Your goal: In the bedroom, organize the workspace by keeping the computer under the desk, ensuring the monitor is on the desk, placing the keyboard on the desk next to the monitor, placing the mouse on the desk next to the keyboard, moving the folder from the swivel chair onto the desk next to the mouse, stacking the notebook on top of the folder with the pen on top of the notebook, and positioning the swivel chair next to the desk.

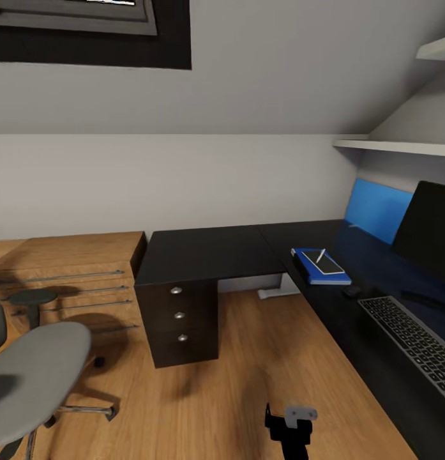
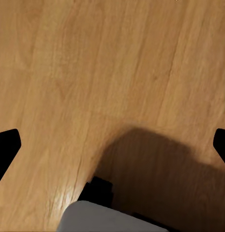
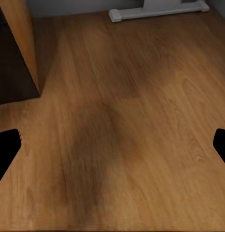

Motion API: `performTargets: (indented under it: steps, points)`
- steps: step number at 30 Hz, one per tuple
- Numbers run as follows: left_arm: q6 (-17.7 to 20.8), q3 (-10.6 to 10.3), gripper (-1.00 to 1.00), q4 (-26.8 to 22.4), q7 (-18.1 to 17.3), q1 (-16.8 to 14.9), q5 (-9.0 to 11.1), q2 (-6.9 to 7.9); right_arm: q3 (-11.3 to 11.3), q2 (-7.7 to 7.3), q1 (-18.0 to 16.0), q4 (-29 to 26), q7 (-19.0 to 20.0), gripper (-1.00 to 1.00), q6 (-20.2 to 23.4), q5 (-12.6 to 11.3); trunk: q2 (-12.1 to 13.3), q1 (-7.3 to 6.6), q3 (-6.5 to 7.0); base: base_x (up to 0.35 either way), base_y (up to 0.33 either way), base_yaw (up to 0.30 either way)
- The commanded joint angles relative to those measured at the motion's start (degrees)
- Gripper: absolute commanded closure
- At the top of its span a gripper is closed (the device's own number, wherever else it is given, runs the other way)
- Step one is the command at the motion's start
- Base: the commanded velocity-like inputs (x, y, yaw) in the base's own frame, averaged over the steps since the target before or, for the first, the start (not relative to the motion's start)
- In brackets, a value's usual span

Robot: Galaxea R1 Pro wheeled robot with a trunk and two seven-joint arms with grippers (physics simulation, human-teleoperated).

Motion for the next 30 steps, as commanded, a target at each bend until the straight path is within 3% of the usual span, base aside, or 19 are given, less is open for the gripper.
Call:
performTargets:
  steps: [1,5,8,21,30]
  points:
    - [-0.6,-0.5,-1.00,0.2,-0.5,0.0,0.7,-0.01,0.5,-0.29,0.3,0.5,0.0,-1.00,-0.9,-0.1,0.0,-0.01,-0.06,-0.018,0.006,0.243]
    - [-1.4,-0.6,-1.00,0.9,-2.0,0.0,1.0,-0.43,0.1,-3.79,0.9,0.9,1.0,-1.00,-2.2,-0.4,0.0,-0.01,-0.06,-0.006,0.002,0.266]
    - [-1.5,-0.6,-1.00,1.0,-2.3,0.0,1.1,-0.44,0.1,-2.46,0.9,1.1,1.0,-1.00,-2.3,-0.3,0.0,-0.01,-0.06,0.000,0.000,0.278]
    - [-1.6,-0.6,-1.00,1.1,-2.3,0.0,1.1,-0.51,0.2,-1.85,0.9,1.5,1.1,-1.00,-2.6,0.1,0.0,-0.01,-0.20,-0.014,0.000,0.109]
    - [-1.6,-0.6,-1.00,1.1,-2.3,0.0,1.1,-0.51,0.2,-0.39,1.6,1.6,0.7,-1.00,-6.2,0.1,0.0,-0.01,-0.08,-0.169,0.030,0.236]
